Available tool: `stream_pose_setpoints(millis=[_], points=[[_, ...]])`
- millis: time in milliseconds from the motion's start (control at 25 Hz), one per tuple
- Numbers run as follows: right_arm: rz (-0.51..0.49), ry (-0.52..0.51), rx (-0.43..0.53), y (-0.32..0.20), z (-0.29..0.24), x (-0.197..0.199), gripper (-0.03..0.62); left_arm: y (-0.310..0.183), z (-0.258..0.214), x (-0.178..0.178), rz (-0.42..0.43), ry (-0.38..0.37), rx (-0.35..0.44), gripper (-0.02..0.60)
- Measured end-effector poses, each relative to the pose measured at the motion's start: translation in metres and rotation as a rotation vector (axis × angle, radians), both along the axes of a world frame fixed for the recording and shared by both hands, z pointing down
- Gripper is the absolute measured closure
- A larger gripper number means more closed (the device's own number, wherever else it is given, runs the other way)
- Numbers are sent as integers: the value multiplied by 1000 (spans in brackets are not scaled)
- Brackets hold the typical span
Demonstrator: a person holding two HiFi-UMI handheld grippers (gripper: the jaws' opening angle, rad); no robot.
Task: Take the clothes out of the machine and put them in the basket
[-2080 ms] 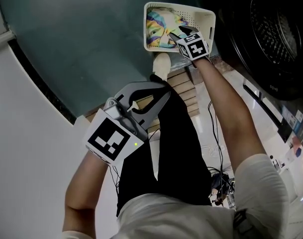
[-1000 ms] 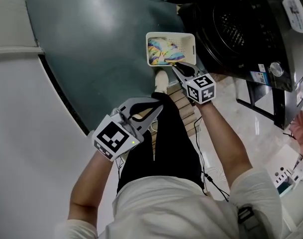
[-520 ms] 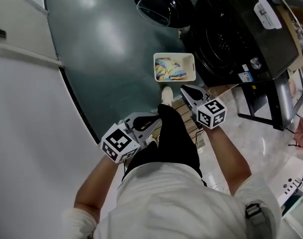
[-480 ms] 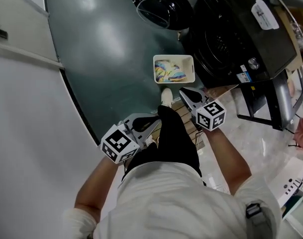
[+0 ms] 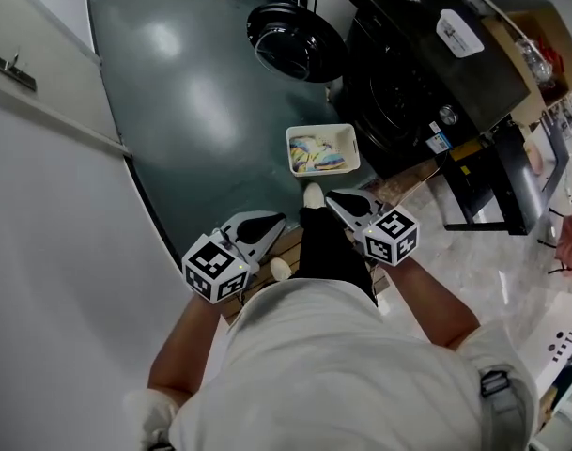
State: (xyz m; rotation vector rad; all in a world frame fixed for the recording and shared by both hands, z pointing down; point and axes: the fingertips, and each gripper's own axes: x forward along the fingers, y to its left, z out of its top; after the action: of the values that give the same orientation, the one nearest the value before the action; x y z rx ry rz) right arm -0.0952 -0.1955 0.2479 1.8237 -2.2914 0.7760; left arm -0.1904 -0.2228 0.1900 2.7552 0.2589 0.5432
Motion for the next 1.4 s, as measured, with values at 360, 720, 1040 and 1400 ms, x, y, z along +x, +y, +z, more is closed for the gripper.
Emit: stream_pose_setpoints(millis=[360,720,1040,1400], points=[[-4,49,94,12,-56,-19,568,-1,-27,-25,-47,38,49,584],[-15,74,152,30,-84,-38,569,3,-37,-46,-71,55,66,584],[-41,98,182,30,-94,-47,574,5,-43,-49,-90,79,76,584],[-50,134,201,32,-96,-45,579,5,-37,-51,-110,75,72,584]])
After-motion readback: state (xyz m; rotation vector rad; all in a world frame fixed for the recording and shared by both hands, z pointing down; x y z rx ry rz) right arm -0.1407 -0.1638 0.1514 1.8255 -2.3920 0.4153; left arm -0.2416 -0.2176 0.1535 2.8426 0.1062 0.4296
